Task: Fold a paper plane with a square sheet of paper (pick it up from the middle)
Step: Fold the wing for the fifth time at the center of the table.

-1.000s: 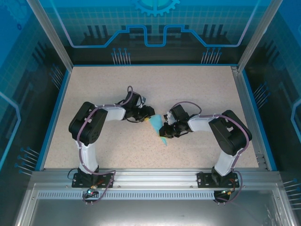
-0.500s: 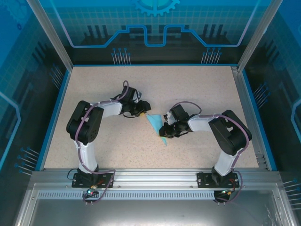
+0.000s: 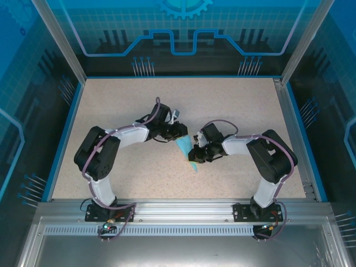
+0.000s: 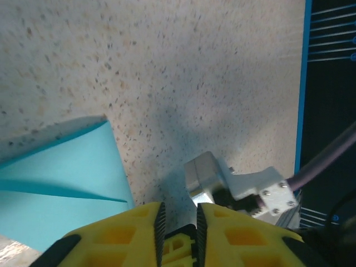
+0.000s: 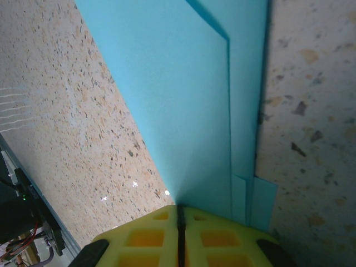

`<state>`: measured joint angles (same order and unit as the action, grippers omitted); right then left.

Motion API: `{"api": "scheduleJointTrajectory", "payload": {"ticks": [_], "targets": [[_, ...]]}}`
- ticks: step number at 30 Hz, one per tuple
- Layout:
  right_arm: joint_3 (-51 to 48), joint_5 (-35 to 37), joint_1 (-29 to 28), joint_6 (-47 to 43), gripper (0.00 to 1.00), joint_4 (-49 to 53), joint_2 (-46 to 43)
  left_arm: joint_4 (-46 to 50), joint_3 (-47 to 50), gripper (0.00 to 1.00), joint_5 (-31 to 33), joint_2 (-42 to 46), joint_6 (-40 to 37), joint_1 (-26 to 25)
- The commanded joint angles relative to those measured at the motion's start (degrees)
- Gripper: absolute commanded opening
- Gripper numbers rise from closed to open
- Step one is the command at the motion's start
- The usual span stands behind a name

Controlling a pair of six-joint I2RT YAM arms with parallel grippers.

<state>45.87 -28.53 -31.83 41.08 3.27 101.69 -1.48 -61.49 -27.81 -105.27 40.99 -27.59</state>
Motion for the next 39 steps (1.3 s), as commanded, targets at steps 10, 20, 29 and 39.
{"api": "scheduleJointTrajectory", "payload": {"ticks": [10, 20, 29, 39], "targets": [[-1.44, 4.63, 0.02, 0.36, 0.09, 3.55, 2.96, -7.6, 6.23, 0.28, -2.51, -1.36, 4.12, -1.11], [-1.59, 4.89, 0.02, 0.53, 0.09, 3.52, 3.22, -8.33, 6.14, 0.25, -4.99, -1.83, 3.57, -3.06], [-2.22, 5.11, 0.02, 1.05, 0.09, 2.59, 0.09, -5.38, 4.78, 0.21, -0.78, -8.36, 4.92, -3.71], [-3.35, 1.52, -0.67, 1.34, 0.11, -0.78, -7.81, -3.69, 7.31, 0.16, 2.14, -8.99, 4.71, -3.78]]}}
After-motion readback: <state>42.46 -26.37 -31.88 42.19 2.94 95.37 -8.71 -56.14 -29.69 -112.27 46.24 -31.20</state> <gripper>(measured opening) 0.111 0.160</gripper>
